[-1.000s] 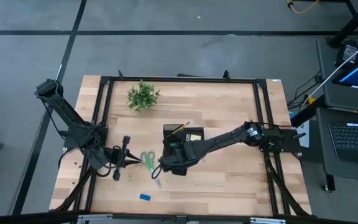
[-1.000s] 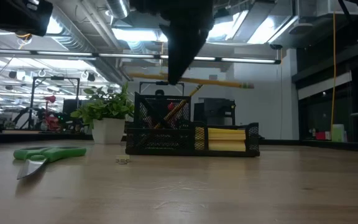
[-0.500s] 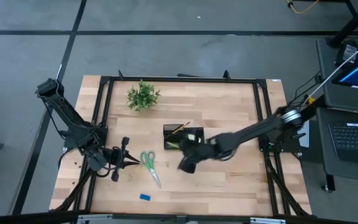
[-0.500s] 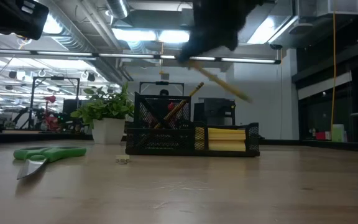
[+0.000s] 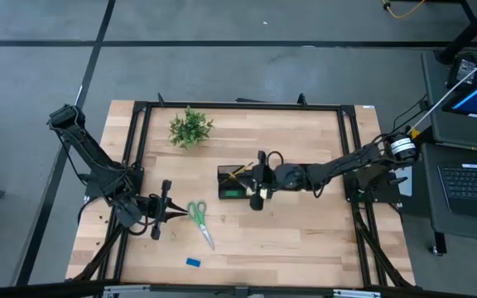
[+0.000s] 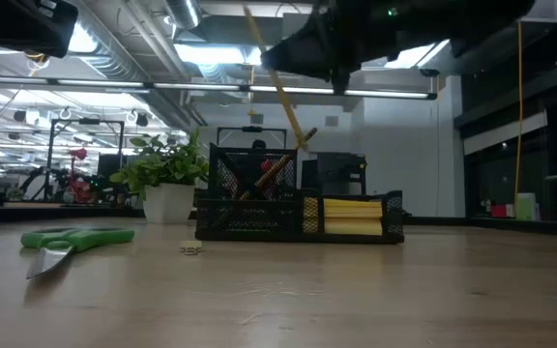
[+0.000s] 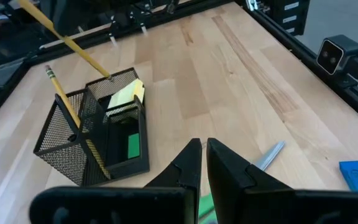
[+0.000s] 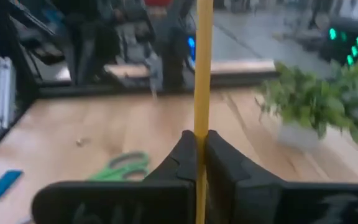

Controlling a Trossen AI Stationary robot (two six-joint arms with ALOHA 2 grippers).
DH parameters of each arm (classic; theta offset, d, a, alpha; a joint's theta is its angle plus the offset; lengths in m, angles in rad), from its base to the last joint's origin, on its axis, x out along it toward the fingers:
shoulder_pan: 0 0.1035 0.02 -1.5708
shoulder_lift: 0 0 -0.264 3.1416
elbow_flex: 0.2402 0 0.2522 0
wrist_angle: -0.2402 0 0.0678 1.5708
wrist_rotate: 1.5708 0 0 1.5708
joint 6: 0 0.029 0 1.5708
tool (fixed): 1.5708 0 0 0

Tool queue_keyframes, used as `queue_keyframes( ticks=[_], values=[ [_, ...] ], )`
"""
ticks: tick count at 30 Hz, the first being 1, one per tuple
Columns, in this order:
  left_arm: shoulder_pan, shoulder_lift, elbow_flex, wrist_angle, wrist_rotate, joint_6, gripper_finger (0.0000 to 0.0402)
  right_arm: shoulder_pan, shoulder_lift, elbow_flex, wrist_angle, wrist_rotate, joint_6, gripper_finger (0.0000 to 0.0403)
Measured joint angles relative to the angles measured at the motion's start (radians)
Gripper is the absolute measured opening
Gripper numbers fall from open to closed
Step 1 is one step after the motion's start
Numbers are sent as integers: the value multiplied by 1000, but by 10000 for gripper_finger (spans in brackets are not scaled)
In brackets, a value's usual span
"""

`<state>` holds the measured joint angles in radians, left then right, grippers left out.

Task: Pick and place office supplies into organizer
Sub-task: Put the yellow pencil into the black desk organizer

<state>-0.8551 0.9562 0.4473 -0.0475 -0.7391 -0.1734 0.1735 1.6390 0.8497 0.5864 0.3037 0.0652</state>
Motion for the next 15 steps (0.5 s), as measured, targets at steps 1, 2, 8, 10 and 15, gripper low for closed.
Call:
queue_keyframes(
  ticks=[1,2,8,10,15],
  values=[
    [0,0,0,0,0,0,20,-8,0,-16,50,-19,-16,17],
    [0,0,0,1,0,0,20,-15,0,-26,95,-36,-22,17],
    [0,0,0,3,-3,1,20,-42,0,-44,197,-76,-49,17],
    [0,0,0,4,-8,1,20,-47,0,-44,213,-78,-51,17],
    [0,0,0,7,-29,1,20,-49,19,-44,282,-77,-103,17]
  ],
)
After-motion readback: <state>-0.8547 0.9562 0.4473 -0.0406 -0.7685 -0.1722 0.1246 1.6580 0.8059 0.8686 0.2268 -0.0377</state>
